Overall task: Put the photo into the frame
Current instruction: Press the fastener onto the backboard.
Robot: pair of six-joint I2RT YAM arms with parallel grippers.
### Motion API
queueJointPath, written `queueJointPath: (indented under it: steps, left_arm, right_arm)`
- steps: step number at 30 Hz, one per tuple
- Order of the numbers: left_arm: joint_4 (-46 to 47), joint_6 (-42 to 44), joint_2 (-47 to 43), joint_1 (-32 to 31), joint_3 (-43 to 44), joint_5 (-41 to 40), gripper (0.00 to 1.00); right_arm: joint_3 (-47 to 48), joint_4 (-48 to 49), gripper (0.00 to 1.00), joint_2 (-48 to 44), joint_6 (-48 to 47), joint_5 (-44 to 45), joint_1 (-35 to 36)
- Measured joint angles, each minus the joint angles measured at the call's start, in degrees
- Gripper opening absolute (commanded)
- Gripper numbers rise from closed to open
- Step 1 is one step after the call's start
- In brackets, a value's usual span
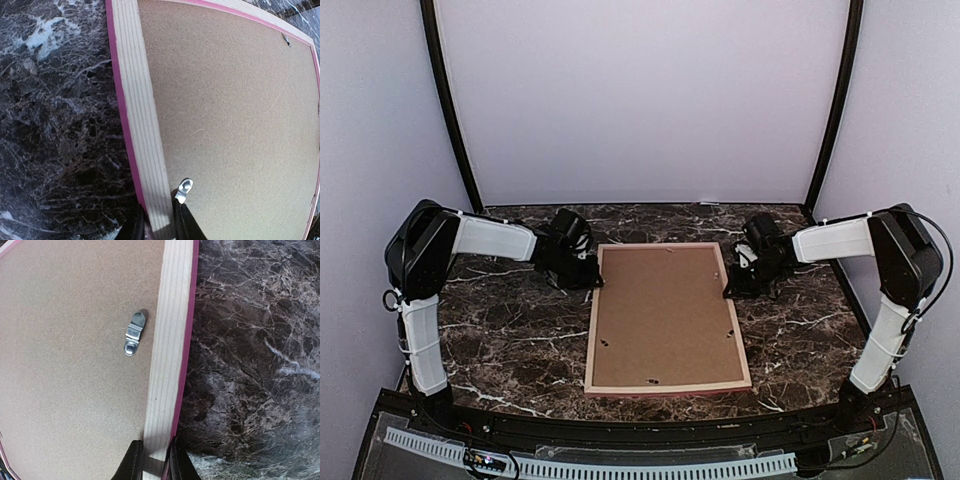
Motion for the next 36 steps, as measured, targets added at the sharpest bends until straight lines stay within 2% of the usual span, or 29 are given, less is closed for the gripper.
queueJointPath:
  steps: [5,15,19,31,36]
  left_arm:
    - [0.74,0.31,0.28,0.00,0.28,-1.01,0.21]
    - [2.95,5.16,1.75,0.39,1.64,-3.10,0.51]
    - [2.80,6.69,2.03,0.42,2.32,-4.61,0.54]
    - [1.31,10.03,2.05,0.44,2.86,-5.07,0.56]
    - [1.20,10.84,2.05,0.44,2.86,-4.26,0.62]
  right_arm:
    - [-0.13,0.55,0.10,0.00,0.04,-0.02,0.00]
    - [-0.13,0.61,0.09,0.00,0.04,0.24,-0.02]
    - [-0.11,0.61,0.09,0.00,0.04,0.24,-0.02]
    - [0.35,0.07,0.09,0.31,-0.09,0.20,-0.02]
    - [0.39,0.00,0.09,0.35,-0.09,0.17,-0.02]
